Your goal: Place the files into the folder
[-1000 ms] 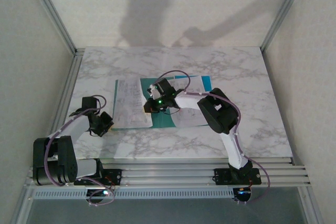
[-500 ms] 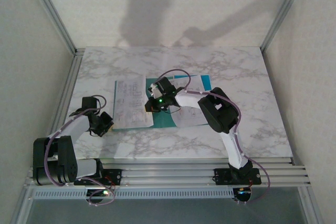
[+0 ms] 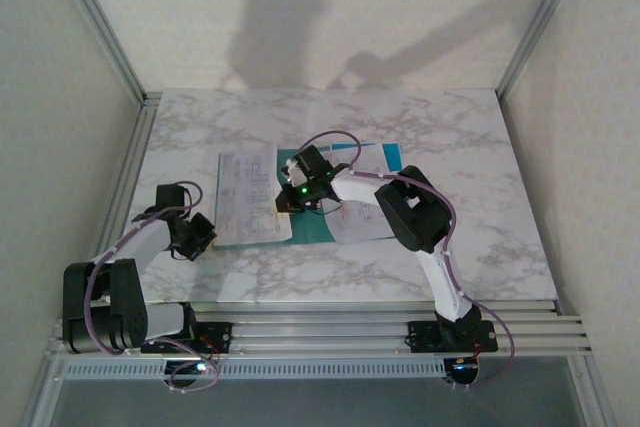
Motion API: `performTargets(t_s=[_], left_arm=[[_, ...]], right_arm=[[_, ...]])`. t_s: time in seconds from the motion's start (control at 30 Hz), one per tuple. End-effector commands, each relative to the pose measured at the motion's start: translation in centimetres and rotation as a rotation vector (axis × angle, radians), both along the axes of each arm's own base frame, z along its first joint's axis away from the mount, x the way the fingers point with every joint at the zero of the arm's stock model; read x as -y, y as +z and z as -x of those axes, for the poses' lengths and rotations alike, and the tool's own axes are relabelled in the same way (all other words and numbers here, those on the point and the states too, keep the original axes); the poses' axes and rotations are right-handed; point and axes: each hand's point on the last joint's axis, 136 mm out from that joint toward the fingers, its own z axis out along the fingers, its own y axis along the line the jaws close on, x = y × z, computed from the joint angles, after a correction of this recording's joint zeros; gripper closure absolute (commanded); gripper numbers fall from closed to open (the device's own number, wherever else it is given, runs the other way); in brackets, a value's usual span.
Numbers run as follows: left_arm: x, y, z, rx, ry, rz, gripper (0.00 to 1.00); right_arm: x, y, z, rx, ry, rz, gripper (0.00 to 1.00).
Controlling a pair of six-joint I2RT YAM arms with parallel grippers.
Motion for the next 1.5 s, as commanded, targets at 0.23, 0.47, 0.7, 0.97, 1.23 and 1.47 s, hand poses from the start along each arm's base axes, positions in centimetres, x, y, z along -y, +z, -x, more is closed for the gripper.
performTargets(t_s=[0.23,0.47,0.7,0.97,1.23,1.47], left_arm=[[-0.4,3.4,-2.1,0.079,-0.004,-0.043,1.00],[5.4,5.7,-5.4,0.190,-0.188,0.011,0.98],[11.6,4.0,-6.0,0.179,-0.376,0.033,1.00],[14.7,0.6,-3.7,0.106,-0.468,0.046,1.00],[18.9,-0.6,-2.7,0.098,-0.534,0.083,1.00],[24.1,-0.4,-3.2,0.121,-0.619,0.127,1.00]], right_arm=[[3.1,6.1,-1.1,0.038,-0.206,0.041,0.43],[10.9,9.1,-3.7,0.020,-0.519,0.164,0.30],[13.2,7.5,-3.0,-0.140,-0.723,0.277,0.29],[11.9,6.7,-2.8,-0.174,-0.720,0.374,0.27],[11.3,6.0,-2.9,-0.205,-0.725,0.372,0.26],[11.3,5.5,-3.3,-0.220,-0.725,0.386,0.26]])
